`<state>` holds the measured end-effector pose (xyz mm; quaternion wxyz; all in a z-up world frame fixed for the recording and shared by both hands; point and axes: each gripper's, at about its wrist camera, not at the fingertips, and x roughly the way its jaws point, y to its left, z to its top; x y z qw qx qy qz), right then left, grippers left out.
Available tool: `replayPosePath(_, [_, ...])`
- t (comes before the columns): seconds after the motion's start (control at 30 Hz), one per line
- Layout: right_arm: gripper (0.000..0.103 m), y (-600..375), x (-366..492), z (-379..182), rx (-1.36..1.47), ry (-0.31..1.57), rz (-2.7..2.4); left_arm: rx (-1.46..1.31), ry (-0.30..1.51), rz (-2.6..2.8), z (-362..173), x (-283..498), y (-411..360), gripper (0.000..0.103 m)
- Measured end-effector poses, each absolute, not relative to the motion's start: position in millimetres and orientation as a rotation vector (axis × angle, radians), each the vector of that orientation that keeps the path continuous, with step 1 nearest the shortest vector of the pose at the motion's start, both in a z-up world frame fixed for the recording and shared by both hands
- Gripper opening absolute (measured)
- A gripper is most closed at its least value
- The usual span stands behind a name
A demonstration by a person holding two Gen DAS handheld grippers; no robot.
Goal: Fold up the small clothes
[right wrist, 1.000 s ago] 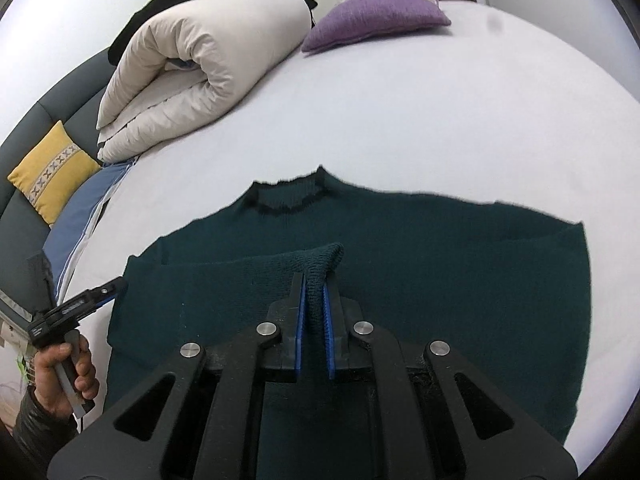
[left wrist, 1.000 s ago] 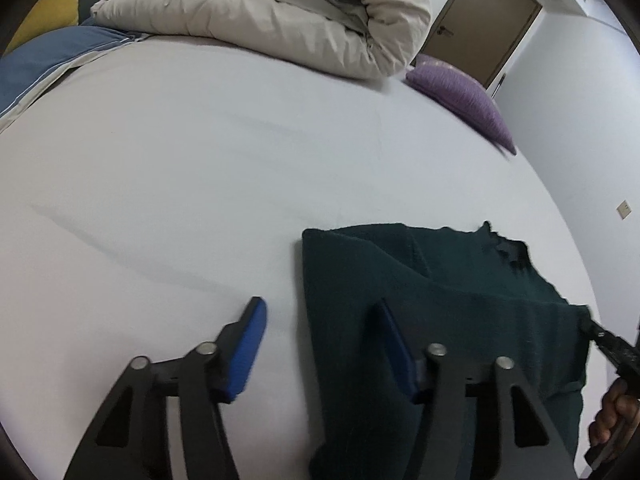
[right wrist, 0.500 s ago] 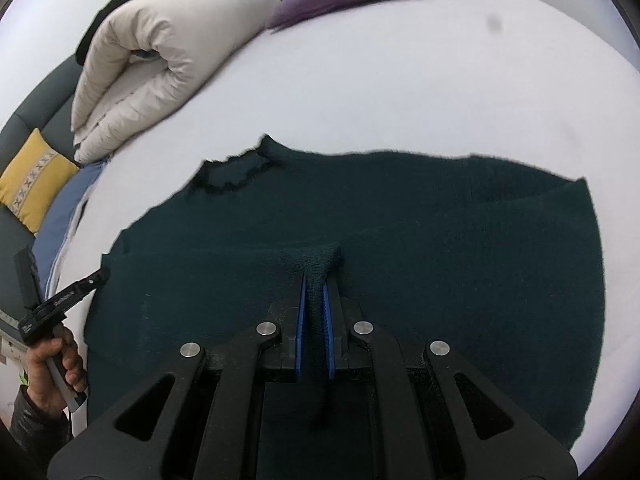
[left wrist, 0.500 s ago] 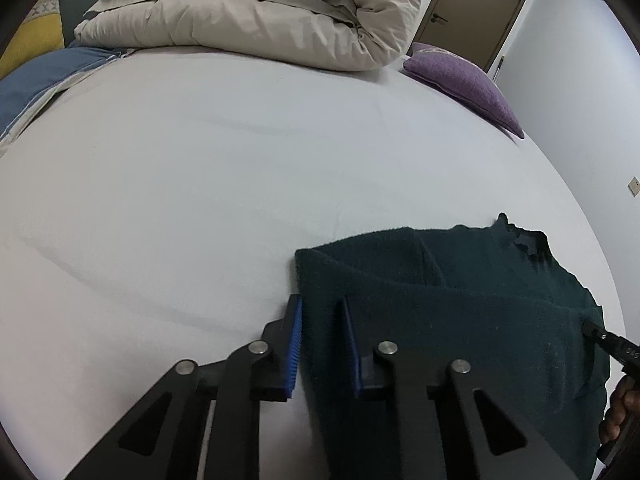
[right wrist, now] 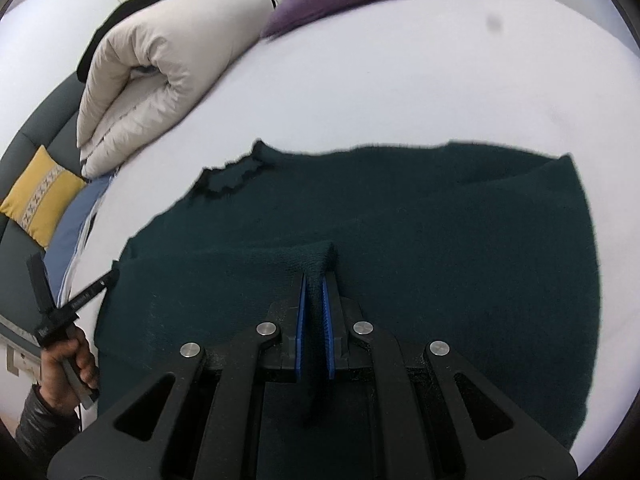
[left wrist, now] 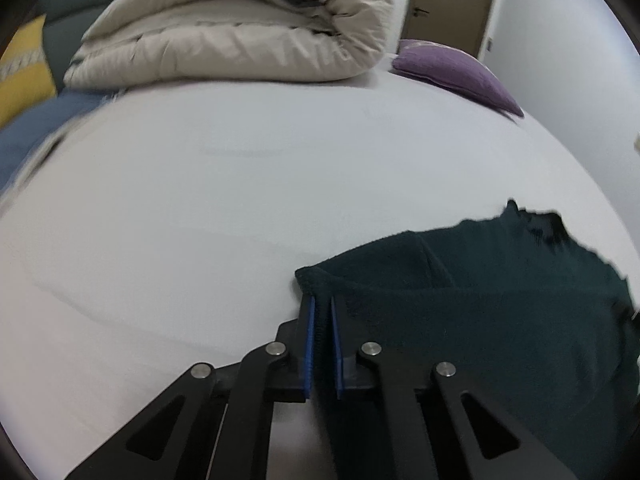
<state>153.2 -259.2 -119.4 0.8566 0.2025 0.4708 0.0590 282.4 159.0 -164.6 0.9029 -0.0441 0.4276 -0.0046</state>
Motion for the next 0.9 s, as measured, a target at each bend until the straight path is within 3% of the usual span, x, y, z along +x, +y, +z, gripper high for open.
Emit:
replayPosePath(0.2, [0.004,-266.7,160.2,-133.6,0.436,1.027,0.094,-0.043,0.873,-0.002,-170.5,282.2,155.3,0.01])
replayPosePath(0.37, [0.01,-264.5,152.4,-118.2,0.449,1.015,0.118,-0.113,0.837,-0.002,-152.1,262.7,167.2,0.017])
replayPosePath(0.4, [0.014,-266.8,147.4,-114.4,0.47,1.009,0.128,-0.138,0.83,-0.012,-146.7,255.7,171.0,0.021])
replayPosePath(0.47, [0.039,-272.5,136.5,-110.1,0.516,0.996,0.126,-0.154,0.818,-0.022,-137.8,241.7,173.8,0.029])
replayPosePath(0.5, [0.04,-273.4,131.6,-108.3,0.531,0.991,0.135,-0.153,0.818,-0.037,-134.6,234.0,173.2,0.033])
replayPosePath(0.6, [0.04,-263.4,123.1,-112.2,0.52,1.027,0.182,-0.102,0.863,-0.045,-139.6,219.0,164.6,0.047])
replayPosePath(0.67, [0.038,-245.1,124.0,-120.4,0.414,1.082,0.179,-0.06,0.912,-0.042,-153.5,218.2,159.6,0.048])
replayPosePath(0.7, [0.035,-239.7,123.4,-122.8,0.377,1.094,0.168,-0.057,0.926,-0.039,-158.6,216.8,158.9,0.048])
replayPosePath(0.77, [0.017,-234.5,122.7,-123.9,0.335,1.094,0.143,-0.076,0.929,-0.039,-164.6,214.6,160.6,0.048])
replayPosePath(0.8, [0.014,-235.4,122.6,-123.6,0.338,1.093,0.139,-0.076,0.926,-0.038,-165.3,213.4,160.6,0.046])
replayPosePath(0.9, [0.007,-240.3,117.2,-117.7,0.34,1.075,0.126,-0.036,0.926,-0.065,-164.2,212.9,153.8,0.023])
